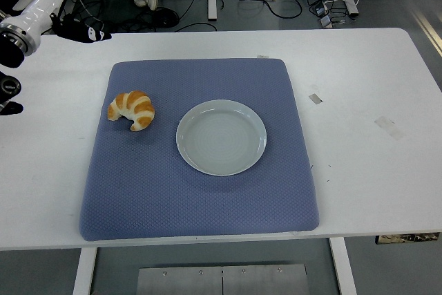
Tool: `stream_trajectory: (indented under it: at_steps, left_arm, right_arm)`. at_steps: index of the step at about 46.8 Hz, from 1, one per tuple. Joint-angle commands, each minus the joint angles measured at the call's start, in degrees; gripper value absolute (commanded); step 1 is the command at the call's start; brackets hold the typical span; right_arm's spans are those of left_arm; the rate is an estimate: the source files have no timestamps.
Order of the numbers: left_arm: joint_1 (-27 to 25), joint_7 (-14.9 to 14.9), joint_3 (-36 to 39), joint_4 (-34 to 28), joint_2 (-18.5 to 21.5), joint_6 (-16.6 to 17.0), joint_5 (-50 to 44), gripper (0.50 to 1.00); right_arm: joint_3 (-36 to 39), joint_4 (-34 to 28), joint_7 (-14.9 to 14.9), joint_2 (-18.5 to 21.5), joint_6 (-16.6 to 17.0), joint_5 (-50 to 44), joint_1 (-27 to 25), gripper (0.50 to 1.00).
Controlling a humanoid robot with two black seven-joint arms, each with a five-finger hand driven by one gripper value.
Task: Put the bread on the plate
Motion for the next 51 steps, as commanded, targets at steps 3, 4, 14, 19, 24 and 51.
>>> stream_trajectory:
  at_steps: [3,4,14,19,24,51]
  left_arm:
    - [0.0,2.1,-0.3,-1.6,0.2,-0.1,3.0,0.983]
    - [-0.1,2.3,-0.3,-1.6,0.2,-0.1,3.2,0.983]
    - [-0.1,2.5,2.9,-3.3,0.3,-1.2,5.5,0.981]
    - [-0.2,4.1,4.8,-3.9,0.3,-3.5,8.3,0.978]
    - [-0.5,4.9,5.3,-4.9,0.4,-7.2,9.8,0.966]
    - [-0.3,4.5,7.7,-6.1,0.6,-12.7,20.4,0.939]
  right_arm:
    - [0.0,0.0,0.0,0.0,0.0,0.0,0.0,1.000]
    - [0.0,0.0,0.0,0.0,0.0,0.0,0.0,1.000]
    - [0.0,0.0,0.0,0.0,0.0,0.0,0.0,1.000]
    - [0.0,0.0,0.0,0.0,0.0,0.0,0.0,1.000]
    - [0.0,0.0,0.0,0.0,0.0,0.0,0.0,1.000]
    - [0.0,0.0,0.0,0.0,0.0,0.0,0.0,1.000]
